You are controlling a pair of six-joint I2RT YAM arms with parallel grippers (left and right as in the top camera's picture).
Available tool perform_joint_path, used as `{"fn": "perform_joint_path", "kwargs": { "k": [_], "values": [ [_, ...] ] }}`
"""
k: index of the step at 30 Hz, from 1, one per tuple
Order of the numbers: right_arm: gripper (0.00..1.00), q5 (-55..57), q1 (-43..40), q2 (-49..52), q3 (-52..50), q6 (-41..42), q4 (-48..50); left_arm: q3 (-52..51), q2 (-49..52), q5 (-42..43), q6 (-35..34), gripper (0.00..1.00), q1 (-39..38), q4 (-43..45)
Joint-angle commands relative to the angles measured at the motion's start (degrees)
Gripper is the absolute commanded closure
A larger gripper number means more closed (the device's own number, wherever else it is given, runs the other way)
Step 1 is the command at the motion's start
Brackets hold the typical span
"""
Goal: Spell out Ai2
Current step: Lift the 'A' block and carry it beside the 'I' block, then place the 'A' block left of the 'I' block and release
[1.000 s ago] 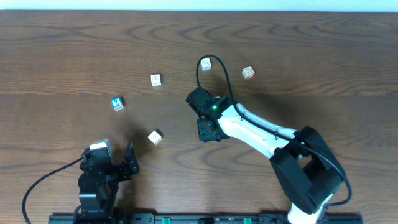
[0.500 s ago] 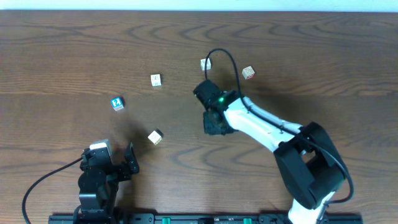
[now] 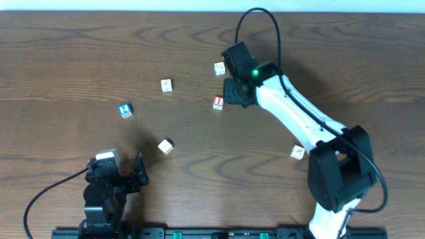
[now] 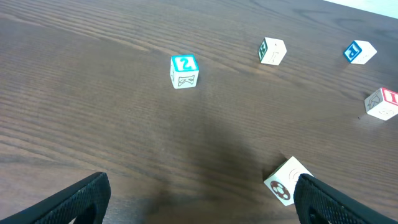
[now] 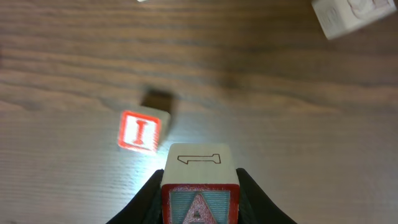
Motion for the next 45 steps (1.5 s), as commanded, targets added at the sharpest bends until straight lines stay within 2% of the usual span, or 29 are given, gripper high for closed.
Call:
{"fn": "perform_joint_path", "kwargs": {
  "k": [1, 13, 23, 45],
  "values": [
    [0.85, -0.31, 1.09, 4.04, 4.33, -1.42, -0.63, -0.61, -0.28, -0.22, 0.85, 0.05, 0.24, 0.13],
    [0.86, -1.01, 6.21, 15.23, 21.46, -1.75, -4.85, -0.61, -0.28, -0.22, 0.83, 0.04, 0.24, 0.13],
    [0.86, -1.01, 10.1, 18.86, 22.05, 1.14, -4.83, -0.61, -0.28, -0.22, 0.83, 0.05, 0.24, 0.15],
    [0.88, 0.13, 8.39, 21.38, 22.05, 4.52, -6.82, -0.61, -0.28, -0.22, 0.83, 0.05, 0.24, 0.13]
  ]
}}
